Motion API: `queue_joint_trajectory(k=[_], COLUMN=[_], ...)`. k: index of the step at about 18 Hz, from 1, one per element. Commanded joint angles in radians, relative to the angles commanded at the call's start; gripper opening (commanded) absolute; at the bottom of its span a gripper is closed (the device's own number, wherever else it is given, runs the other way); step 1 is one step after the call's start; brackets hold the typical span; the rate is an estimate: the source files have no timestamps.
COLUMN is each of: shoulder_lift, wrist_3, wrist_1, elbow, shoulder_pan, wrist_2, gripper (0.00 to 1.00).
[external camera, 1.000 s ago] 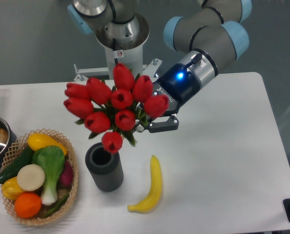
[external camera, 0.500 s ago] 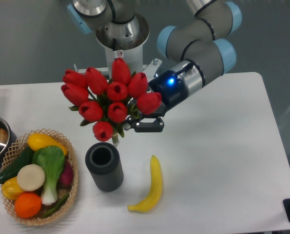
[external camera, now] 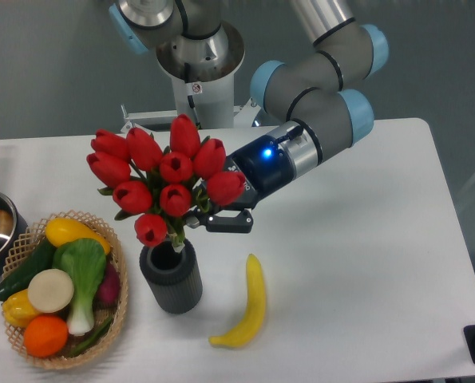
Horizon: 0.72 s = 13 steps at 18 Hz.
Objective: Insert the flowers into the vase
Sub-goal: 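Position the tulip stems above the black vase opening and lower them, then push the tulip stems down into the black vase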
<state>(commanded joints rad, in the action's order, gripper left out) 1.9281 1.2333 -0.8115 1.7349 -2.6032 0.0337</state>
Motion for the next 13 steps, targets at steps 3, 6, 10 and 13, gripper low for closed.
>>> queue_joint_trajectory(k=[3, 6, 10, 13], shoulder_lift=[0.022, 0.025, 0.032, 0.034], wrist_3=[0.031, 0.051, 0.060, 0.060], wrist_1=[0.002, 0.002, 0.002, 0.002], elbow=[0.008, 0.021, 0.035, 0.049], shoulder_pan=[0.008, 0.008, 0.017, 0.020], wrist_2=[0.000, 0.000, 0.000, -0.002], gripper=[0.19, 0.20, 0.20, 0.20])
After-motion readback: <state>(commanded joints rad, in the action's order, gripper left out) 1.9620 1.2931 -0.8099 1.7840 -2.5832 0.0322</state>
